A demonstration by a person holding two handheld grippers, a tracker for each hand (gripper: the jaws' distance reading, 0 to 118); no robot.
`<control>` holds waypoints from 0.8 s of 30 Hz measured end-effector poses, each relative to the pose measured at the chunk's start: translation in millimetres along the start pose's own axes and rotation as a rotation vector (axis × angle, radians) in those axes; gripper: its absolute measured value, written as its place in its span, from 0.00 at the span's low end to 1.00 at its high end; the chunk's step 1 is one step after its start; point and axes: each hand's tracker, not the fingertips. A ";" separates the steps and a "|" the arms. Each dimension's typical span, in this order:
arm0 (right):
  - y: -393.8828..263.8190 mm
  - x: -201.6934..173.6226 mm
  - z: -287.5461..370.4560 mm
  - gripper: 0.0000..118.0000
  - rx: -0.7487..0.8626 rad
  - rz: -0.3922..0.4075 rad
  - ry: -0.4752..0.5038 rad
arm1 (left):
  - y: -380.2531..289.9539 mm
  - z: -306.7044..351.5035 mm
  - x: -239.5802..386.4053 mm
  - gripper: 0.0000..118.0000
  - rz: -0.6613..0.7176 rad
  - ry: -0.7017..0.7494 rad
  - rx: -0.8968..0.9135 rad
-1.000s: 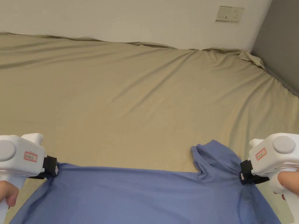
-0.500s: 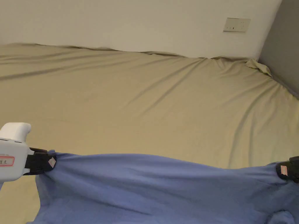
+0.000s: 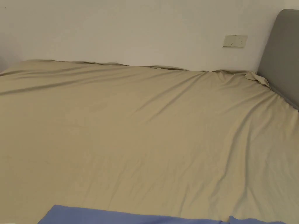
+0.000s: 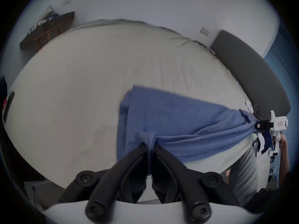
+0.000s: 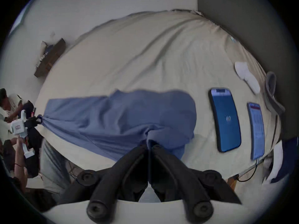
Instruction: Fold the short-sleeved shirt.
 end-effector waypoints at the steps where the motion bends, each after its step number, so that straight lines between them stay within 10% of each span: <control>1: -3.3 1.5 -7.5 0.02 -0.009 0.001 -0.015 | -5.8 -9.2 -8.5 0.02 -0.003 0.004 -0.002; 6: -2.3 -3.3 -11.4 0.04 0.007 -0.003 -0.022 | -8.7 -12.2 -18.3 0.08 0.101 -0.054 0.025; 9: 2.5 -17.2 10.9 0.69 0.012 0.040 -0.046 | 0.3 13.0 -11.1 0.72 0.116 -0.055 0.038; 11: 5.4 -32.0 37.1 0.88 0.092 0.069 -0.070 | 8.6 42.0 -1.3 0.85 0.068 -0.031 0.103; 17: 18.3 -58.7 82.1 0.83 0.313 -0.010 0.025 | 32.5 87.8 44.7 0.85 -0.064 0.068 0.294; 18: 20.0 -65.6 84.0 0.69 0.320 0.007 -0.003 | 35.5 87.9 51.3 0.85 -0.059 0.070 0.304; 19: 21.5 -72.3 85.5 0.31 0.341 0.034 -0.033 | 39.2 84.1 54.0 0.78 -0.051 0.060 0.314; 20: 21.0 -79.3 85.0 0.02 0.352 0.082 -0.059 | 42.8 79.8 56.5 0.61 -0.048 0.052 0.311; 22: 20.6 -89.1 78.5 0.02 0.390 0.112 -0.100 | 45.1 71.1 60.8 0.00 -0.061 0.064 0.316; 24: 20.3 -96.3 73.7 0.02 0.336 0.156 -0.101 | 50.6 66.3 60.6 0.00 -0.079 0.105 0.323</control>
